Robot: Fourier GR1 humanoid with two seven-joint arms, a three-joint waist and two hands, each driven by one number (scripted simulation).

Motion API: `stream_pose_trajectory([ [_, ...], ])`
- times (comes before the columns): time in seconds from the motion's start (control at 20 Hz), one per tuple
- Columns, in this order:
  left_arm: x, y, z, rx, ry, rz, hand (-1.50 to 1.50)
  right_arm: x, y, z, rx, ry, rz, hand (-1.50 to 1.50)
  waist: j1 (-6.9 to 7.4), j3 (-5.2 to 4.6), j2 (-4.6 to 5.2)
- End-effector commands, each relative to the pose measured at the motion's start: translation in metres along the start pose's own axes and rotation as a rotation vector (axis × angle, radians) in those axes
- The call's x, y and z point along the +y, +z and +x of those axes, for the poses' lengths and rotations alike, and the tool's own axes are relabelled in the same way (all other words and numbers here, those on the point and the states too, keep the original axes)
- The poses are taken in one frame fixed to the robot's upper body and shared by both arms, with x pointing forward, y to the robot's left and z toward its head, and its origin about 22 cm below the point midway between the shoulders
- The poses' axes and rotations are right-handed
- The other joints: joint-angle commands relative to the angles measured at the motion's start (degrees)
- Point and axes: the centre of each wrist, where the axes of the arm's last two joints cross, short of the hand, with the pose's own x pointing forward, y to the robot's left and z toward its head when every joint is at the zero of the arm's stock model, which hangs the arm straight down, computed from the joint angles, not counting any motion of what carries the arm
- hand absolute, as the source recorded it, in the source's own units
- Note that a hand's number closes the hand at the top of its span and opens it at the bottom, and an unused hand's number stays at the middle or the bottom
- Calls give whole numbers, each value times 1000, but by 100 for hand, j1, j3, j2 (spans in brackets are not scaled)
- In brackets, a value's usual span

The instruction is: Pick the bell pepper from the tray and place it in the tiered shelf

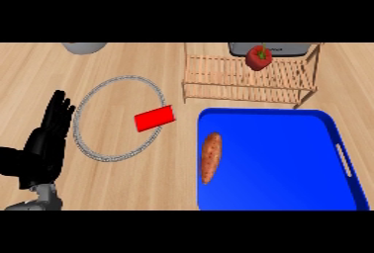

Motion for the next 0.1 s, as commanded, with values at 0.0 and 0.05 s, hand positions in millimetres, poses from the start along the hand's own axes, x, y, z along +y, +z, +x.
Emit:
stream_pose_trajectory([
  [0.0, -5, -5, 2, -13, -3, -8, 0, -35, 8, -11, -23, -1, 1, -150, 34, -1, 13],
  [0.05, -5, -22, -6, -14, 13, 0, 0, -35, 4, -7, -29, -29, 20, -150, 26, -2, 19],
])
